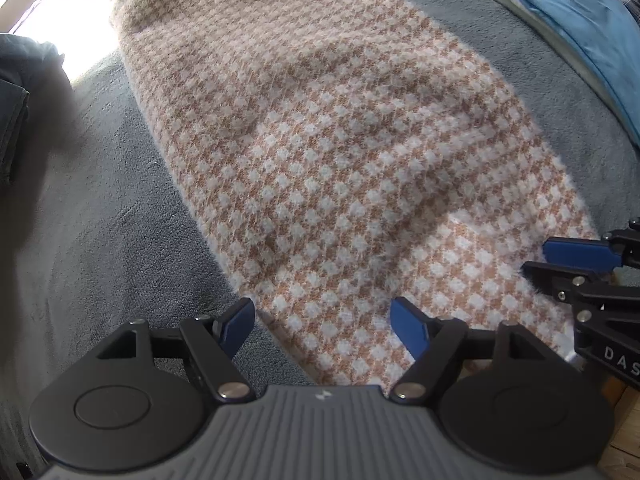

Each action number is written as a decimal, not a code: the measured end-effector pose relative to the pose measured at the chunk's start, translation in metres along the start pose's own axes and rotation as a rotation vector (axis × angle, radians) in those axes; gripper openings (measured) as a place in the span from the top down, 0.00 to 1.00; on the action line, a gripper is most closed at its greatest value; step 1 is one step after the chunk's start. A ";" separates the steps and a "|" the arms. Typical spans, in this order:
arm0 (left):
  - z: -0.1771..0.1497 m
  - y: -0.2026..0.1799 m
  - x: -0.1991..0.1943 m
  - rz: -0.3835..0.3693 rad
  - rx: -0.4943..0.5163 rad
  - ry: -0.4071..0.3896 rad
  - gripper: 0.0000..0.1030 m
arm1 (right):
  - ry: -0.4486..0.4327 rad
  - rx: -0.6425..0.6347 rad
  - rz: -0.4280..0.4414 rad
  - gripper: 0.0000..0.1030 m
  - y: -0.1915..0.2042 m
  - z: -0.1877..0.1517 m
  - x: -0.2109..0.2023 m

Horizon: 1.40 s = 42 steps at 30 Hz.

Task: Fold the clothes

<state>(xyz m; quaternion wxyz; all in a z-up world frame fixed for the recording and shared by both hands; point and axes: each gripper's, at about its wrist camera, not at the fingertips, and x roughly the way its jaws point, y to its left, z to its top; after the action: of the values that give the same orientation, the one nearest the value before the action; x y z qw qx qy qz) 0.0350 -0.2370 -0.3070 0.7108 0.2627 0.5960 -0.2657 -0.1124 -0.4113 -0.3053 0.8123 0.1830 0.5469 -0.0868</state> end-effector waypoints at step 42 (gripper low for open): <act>-0.059 -0.088 0.005 -0.155 0.142 -0.098 0.36 | 0.138 -0.357 0.050 0.78 0.011 -0.008 0.003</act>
<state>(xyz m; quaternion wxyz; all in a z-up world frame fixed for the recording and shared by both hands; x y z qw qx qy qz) -0.0666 -0.2603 -0.3257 0.6960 0.2525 0.5586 -0.3740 -0.1143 -0.3980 -0.3082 0.7943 0.0551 0.6034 0.0445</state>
